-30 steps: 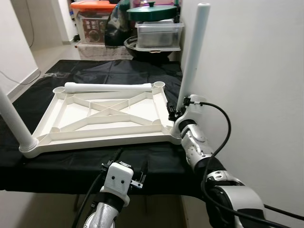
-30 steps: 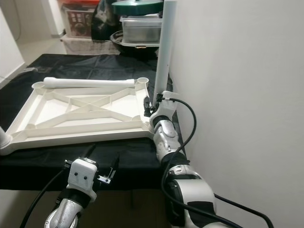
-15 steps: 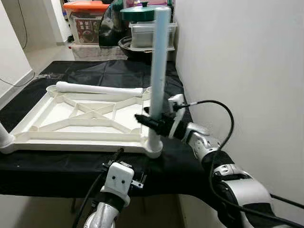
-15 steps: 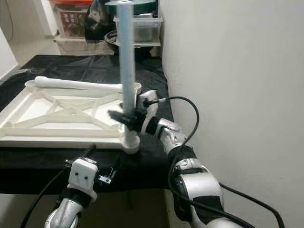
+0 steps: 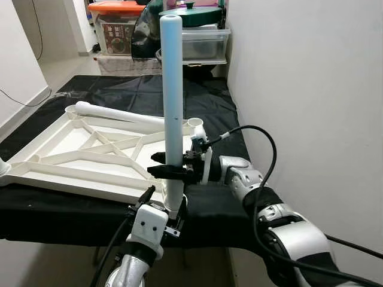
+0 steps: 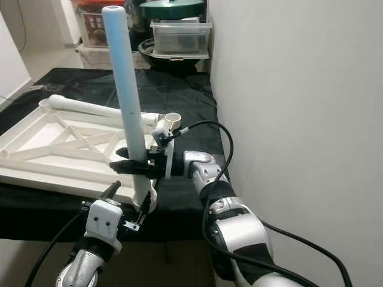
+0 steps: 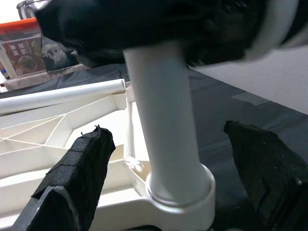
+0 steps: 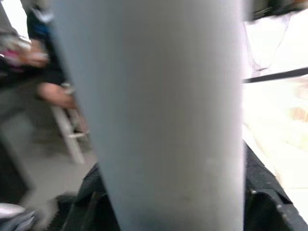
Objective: Building children table
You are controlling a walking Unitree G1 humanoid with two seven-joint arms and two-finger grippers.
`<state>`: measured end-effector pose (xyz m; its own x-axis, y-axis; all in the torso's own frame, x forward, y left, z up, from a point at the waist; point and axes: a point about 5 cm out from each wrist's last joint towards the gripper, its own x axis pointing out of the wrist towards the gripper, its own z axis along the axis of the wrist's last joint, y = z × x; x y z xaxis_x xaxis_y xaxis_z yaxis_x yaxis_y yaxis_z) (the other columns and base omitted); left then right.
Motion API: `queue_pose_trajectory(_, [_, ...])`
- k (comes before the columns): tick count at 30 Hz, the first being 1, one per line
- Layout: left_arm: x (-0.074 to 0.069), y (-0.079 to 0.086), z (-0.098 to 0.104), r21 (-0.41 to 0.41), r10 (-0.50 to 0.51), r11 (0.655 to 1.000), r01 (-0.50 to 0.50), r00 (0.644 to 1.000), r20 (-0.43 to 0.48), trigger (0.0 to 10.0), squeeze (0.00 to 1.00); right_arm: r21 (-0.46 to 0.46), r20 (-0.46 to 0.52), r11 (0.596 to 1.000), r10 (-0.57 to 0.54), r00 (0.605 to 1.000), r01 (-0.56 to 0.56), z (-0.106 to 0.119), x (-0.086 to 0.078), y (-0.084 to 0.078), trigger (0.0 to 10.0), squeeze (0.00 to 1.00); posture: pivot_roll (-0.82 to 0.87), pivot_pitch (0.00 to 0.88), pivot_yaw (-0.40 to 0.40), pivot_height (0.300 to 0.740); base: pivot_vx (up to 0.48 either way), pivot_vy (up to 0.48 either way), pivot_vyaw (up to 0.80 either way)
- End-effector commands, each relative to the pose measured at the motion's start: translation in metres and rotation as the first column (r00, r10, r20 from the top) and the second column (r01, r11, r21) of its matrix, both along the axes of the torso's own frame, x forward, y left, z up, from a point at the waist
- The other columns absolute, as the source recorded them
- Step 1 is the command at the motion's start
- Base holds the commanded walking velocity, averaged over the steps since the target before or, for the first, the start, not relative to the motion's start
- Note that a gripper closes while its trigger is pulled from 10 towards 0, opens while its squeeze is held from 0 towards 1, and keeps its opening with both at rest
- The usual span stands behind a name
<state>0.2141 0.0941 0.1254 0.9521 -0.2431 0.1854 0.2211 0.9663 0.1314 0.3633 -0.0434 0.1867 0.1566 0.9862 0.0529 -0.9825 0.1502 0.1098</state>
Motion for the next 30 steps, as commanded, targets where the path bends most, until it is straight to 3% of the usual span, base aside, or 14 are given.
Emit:
queue_pose_trajectory(1, [-0.001, 0.0, -0.003, 0.008, -0.002, 1.0, 0.002, 1.0, -0.018, 10.0, 0.0, 0.006, -0.041, 0.998, -0.066, 0.997, 0.066, -0.004, 0.002, 0.002, 0.0, 0.0, 0.11, 0.0, -0.034, 0.74, 0.0, 0.0, 0.0])
queue_pose_trajectory(6, [0.0, -0.001, -0.003, 0.007, -0.003, 1.0, 0.003, 1.0, -0.019, 10.0, 0.0, -0.04, -0.047, 0.928, -0.373, 0.927, 0.371, -0.01, 0.017, -0.009, 0.0, 0.0, 0.1, 0.0, -0.033, 0.74, 0.0, 0.0, 0.0])
queue_pose_trajectory(8, [0.0, -0.001, -0.003, 0.007, -0.002, 1.0, 0.003, 1.0, -0.02, 10.0, 0.0, -0.076, -0.054, 0.796, -0.605, 0.794, 0.601, -0.015, 0.028, -0.028, 0.0, 0.0, 0.1, 0.0, -0.033, 0.74, 0.0, 0.0, 0.0])
queue_pose_trajectory(9, [0.0, -0.001, -0.003, 0.007, -0.002, 1.0, 0.003, 1.0, -0.02, 10.0, 0.0, -0.076, -0.054, 0.796, -0.605, 0.794, 0.601, -0.015, 0.028, -0.028, 0.0, 0.0, 0.1, 0.0, -0.033, 0.74, 0.0, 0.0, 0.0])
queue_pose_trajectory(11, [0.0, 0.0, -0.003, 0.007, -0.002, 1.0, 0.002, 1.0, -0.02, 10.0, 0.0, -0.144, -0.053, 0.496, -0.868, 0.494, 0.856, -0.023, 0.039, -0.068, 0.0, 0.0, 0.1, 0.0, -0.033, 0.74, 0.0, 0.0, 0.0])
queue_pose_trajectory(13, [0.0, 0.0, -0.003, 0.007, -0.002, 1.0, 0.002, 1.0, -0.02, 10.0, 0.0, -0.144, -0.053, 0.496, -0.868, 0.494, 0.856, -0.023, 0.039, -0.068, 0.0, 0.0, 0.1, 0.0, -0.033, 0.74, 0.0, 0.0, 0.0])
queue_pose_trajectory(14, [0.001, 0.0, -0.003, 0.007, -0.002, 1.0, 0.003, 1.0, -0.02, 10.0, 0.0, -0.174, -0.051, 0.352, -0.936, 0.348, 0.92, -0.026, 0.041, -0.086, 0.0, 0.0, 0.1, 0.0, -0.033, 0.74, 0.0, 0.0, 0.0])
queue_pose_trajectory(16, [0.001, 0.0, -0.003, 0.007, -0.002, 1.0, 0.003, 1.0, -0.02, 10.0, 0.0, -0.174, -0.051, 0.352, -0.936, 0.348, 0.92, -0.026, 0.041, -0.086, 0.0, 0.0, 0.1, 0.0, -0.033, 0.74, 0.0, 0.0, 0.0])
queue_pose_trajectory(18, [0.001, 0.0, -0.003, 0.008, -0.004, 1.0, 0.004, 1.0, -0.021, 10.0, 0.0, -0.234, -0.024, -0.037, -0.999, -0.043, 0.971, -0.038, 0.036, -0.132, 0.0, 0.0, 0.1, 0.0, -0.027, 0.74, 0.0, 0.0, 0.0])
queue_pose_trajectory(20, [0.001, 0.0, -0.003, 0.008, -0.004, 1.0, 0.004, 1.0, -0.021, 10.0, 0.0, -0.234, -0.024, -0.037, -0.999, -0.043, 0.971, -0.038, 0.036, -0.132, 0.0, 0.0, 0.1, 0.0, -0.027, 0.74, 0.0, 0.0, 0.0])
queue_pose_trajectory(23, [0.001, 0.001, -0.003, 0.011, -0.006, 1.0, 0.006, 1.0, -0.025, 10.0, 0.0, -0.277, -0.02, -0.289, -0.952, -0.306, 0.917, -0.049, 0.027, -0.152, 0.0, 0.0, 0.09, 0.0, -0.025, 0.74, 0.0, 0.0, 0.0])
queue_pose_trajectory(27, [0.001, 0.001, -0.004, 0.013, -0.006, 1.0, 0.006, 1.0, -0.026, 10.0, 0.0, -0.282, -0.011, -0.333, -0.937, -0.35, 0.9, -0.05, 0.025, -0.15, 0.0, 0.0, 0.09, 0.0, -0.025, 0.74, 0.0, 0.0, 0.0])
queue_pose_trajectory(28, [0.001, 0.001, -0.004, 0.013, -0.006, 1.0, 0.006, 1.0, -0.026, 10.0, 0.0, -0.289, -0.027, -0.31, -0.943, -0.331, 0.906, -0.049, 0.027, -0.141, 3.0, 0.0, 0.1, 0.0, -0.026, 0.74, 0.0, 0.0, 0.0])
queue_pose_trajectory(30, [0.001, 0.001, -0.004, 0.014, -0.005, 1.0, 0.006, 1.0, -0.026, 10.0, 0.0, -0.298, -0.046, -0.284, -0.949, -0.311, 0.911, -0.049, 0.029, -0.129, 3.0, 0.0, 0.1, 0.0, -0.026, 0.74, 0.0, 0.0, 0.0])
